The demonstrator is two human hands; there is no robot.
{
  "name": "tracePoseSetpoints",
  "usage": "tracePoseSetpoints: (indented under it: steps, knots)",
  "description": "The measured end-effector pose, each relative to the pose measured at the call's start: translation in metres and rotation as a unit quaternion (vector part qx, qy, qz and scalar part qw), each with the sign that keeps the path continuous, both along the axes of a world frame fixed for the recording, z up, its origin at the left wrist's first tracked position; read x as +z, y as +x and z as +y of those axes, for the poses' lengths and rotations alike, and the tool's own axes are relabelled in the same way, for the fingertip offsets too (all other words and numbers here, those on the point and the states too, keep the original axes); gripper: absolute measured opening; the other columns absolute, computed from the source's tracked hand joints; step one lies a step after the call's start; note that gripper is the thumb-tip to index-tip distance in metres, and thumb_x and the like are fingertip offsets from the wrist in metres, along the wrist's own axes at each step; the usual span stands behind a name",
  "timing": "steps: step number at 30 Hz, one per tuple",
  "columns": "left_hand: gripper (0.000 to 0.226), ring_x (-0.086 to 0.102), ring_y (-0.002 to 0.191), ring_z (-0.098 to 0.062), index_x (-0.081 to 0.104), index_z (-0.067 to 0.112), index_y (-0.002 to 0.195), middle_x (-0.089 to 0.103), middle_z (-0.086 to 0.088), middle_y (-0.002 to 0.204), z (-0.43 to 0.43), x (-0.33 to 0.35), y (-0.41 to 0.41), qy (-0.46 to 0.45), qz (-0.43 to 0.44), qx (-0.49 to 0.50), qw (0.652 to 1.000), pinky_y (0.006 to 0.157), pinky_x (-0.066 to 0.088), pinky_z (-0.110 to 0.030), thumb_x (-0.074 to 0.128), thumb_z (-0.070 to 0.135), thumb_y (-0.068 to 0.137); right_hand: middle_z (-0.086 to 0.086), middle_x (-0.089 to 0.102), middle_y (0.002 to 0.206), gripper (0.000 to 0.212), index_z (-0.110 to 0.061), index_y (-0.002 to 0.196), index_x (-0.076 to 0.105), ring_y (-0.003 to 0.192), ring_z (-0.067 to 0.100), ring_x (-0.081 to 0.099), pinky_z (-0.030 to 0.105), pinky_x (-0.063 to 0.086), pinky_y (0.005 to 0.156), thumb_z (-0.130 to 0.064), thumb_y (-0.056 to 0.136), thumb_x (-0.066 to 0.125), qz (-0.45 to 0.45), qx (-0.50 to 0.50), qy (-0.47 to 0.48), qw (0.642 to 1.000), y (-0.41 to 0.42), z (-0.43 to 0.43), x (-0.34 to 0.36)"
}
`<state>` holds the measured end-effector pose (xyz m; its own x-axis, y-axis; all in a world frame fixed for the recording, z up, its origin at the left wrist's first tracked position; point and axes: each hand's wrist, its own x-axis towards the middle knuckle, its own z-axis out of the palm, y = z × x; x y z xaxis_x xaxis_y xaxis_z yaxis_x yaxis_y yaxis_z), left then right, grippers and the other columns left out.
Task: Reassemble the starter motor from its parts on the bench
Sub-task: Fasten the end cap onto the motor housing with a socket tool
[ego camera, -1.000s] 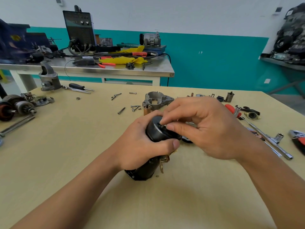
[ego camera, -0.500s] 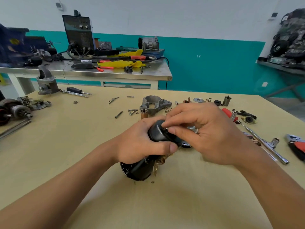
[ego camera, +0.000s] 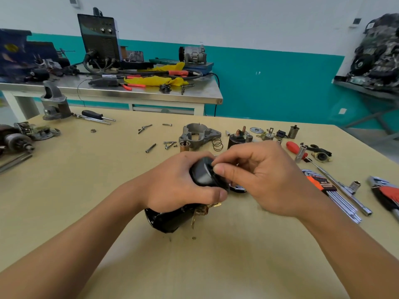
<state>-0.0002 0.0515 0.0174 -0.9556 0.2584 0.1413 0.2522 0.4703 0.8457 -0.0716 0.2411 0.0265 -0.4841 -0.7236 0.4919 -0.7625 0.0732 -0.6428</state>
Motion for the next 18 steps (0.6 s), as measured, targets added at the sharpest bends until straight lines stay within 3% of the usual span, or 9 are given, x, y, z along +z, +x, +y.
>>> tracePoseSetpoints:
  steps: [3,6,10,12,15,18]
  knots:
    - [0.04,0.067,0.065,-0.015,0.062,0.02,0.103,0.067,0.001,0.081,0.0016,-0.0004,0.0021,0.008,-0.002,0.005,1.0,0.061,0.053,-0.025,0.076,0.038,0.07,-0.016,0.066,0.073,0.012,-0.032,0.085,0.068,0.073,0.003,0.063,0.012,0.045,0.06,-0.036,0.092,0.059,0.065,-0.035,0.032,0.997,0.0054,-0.0045,0.0006]
    - [0.036,0.067,0.066,-0.014,0.063,0.026,0.1,0.068,0.002,0.081,0.0048,-0.0012,0.0012,-0.015,0.008,0.009,1.0,0.062,0.055,-0.027,0.076,0.04,0.069,-0.013,0.052,0.06,0.032,-0.026,0.072,0.057,0.06,0.01,0.051,0.019,0.036,0.051,-0.041,0.098,0.045,0.117,-0.062,0.071,0.989,0.0077,-0.0092,-0.0034]
    - [0.035,0.066,0.065,-0.012,0.062,0.03,0.096,0.066,0.007,0.076,0.005,-0.0001,0.0023,-0.018,0.007,0.007,1.0,0.061,0.053,-0.024,0.075,0.044,0.067,-0.012,0.04,0.043,0.061,-0.028,0.05,0.049,0.041,0.007,0.037,0.017,0.027,0.045,-0.06,0.099,0.032,-0.009,-0.051,0.011,0.999,0.0079,-0.01,-0.0014]
    - [0.035,0.066,0.066,-0.012,0.061,0.03,0.095,0.066,0.007,0.076,0.0033,-0.0001,0.0023,-0.014,0.006,0.012,1.0,0.062,0.051,-0.023,0.076,0.046,0.067,-0.006,0.045,0.049,0.056,-0.023,0.059,0.059,0.047,0.006,0.042,0.017,0.032,0.049,-0.053,0.099,0.034,-0.012,-0.042,-0.044,0.998,0.0049,-0.006,0.0017]
    - [0.038,0.065,0.066,-0.014,0.061,0.026,0.098,0.065,0.005,0.078,0.0024,-0.0006,0.0029,-0.003,0.004,0.012,1.0,0.063,0.052,-0.028,0.076,0.043,0.068,-0.013,0.062,0.075,0.022,-0.022,0.092,0.071,0.072,0.008,0.058,0.016,0.043,0.063,-0.023,0.095,0.049,0.079,-0.01,-0.05,0.996,0.0055,-0.0033,0.0042]
    - [0.042,0.066,0.068,-0.014,0.062,0.026,0.101,0.066,0.004,0.081,0.0014,-0.0014,0.003,-0.008,0.004,0.019,1.0,0.065,0.055,-0.032,0.076,0.046,0.066,-0.016,0.062,0.075,0.02,-0.021,0.083,0.073,0.072,0.006,0.058,0.013,0.039,0.062,-0.009,0.08,0.057,0.15,-0.044,0.04,0.987,0.0044,-0.0033,0.0034]
